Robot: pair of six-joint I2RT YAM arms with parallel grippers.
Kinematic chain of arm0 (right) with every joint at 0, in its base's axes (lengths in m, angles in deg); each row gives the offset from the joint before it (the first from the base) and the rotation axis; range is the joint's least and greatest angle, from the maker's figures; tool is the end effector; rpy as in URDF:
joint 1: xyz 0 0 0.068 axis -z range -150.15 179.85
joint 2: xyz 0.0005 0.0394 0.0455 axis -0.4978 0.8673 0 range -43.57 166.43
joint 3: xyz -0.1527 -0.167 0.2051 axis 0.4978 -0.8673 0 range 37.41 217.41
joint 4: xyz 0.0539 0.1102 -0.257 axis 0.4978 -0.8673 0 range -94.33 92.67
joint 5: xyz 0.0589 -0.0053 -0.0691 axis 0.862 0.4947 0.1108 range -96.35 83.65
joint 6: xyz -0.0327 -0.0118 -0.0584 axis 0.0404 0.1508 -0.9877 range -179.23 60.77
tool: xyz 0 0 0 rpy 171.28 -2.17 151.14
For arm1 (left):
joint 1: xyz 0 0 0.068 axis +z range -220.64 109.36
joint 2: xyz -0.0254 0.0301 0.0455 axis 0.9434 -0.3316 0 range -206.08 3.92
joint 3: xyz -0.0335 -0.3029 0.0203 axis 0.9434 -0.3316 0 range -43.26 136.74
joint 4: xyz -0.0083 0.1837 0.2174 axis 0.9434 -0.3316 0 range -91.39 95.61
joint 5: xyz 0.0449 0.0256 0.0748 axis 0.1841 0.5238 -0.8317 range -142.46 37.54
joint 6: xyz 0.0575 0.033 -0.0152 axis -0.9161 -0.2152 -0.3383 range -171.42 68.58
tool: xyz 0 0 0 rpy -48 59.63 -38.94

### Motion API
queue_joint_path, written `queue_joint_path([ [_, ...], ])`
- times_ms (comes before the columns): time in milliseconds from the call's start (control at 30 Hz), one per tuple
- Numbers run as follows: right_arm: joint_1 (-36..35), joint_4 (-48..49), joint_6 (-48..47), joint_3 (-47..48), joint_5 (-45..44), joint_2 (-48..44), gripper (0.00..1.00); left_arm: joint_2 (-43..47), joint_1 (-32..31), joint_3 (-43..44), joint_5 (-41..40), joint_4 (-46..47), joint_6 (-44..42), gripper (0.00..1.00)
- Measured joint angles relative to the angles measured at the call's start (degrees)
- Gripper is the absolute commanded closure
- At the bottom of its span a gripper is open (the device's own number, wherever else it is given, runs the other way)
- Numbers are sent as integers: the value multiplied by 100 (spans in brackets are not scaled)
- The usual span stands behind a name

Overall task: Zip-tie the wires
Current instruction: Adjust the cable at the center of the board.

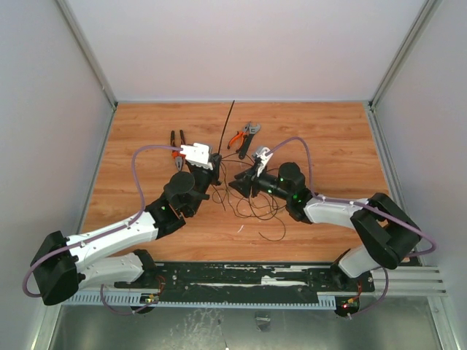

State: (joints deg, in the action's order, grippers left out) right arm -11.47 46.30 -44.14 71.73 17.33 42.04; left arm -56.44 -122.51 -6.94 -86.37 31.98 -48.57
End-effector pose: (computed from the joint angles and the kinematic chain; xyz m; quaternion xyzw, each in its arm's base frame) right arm 0.2377 0.2381 0.2207 -0.2988 0.6868 0.4407 0.4948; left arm 0.1862 -0.1879 0.3219 0.0835 0.6901 -0.1378 0.7056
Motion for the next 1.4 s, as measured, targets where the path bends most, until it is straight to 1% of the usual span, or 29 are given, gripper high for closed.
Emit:
queue_joint_path([
  [167, -7, 87, -50, 31, -249, 114, 56, 0, 0, 0, 20, 0, 0, 100],
  [400, -37, 118, -127, 341, -289, 485, 56, 0, 0, 0, 42, -2, 0, 100],
  [733, -114, 157, -358, 361, 378, 527, 54, 42, 0, 0, 57, -125, 0, 100],
  [1067, -151, 470, -267, 382, 684, 699, 54, 101, 0, 0, 57, -160, 0, 100],
  [1300, -153, 699, -144, 422, 750, 699, 60, 101, 0, 0, 57, -164, 24, 100],
  [1333, -153, 756, -120, 437, 756, 699, 61, 101, 0, 0, 57, -164, 28, 100],
  [1400, -155, 850, -74, 455, 761, 699, 68, 101, 0, 0, 59, -164, 39, 100],
])
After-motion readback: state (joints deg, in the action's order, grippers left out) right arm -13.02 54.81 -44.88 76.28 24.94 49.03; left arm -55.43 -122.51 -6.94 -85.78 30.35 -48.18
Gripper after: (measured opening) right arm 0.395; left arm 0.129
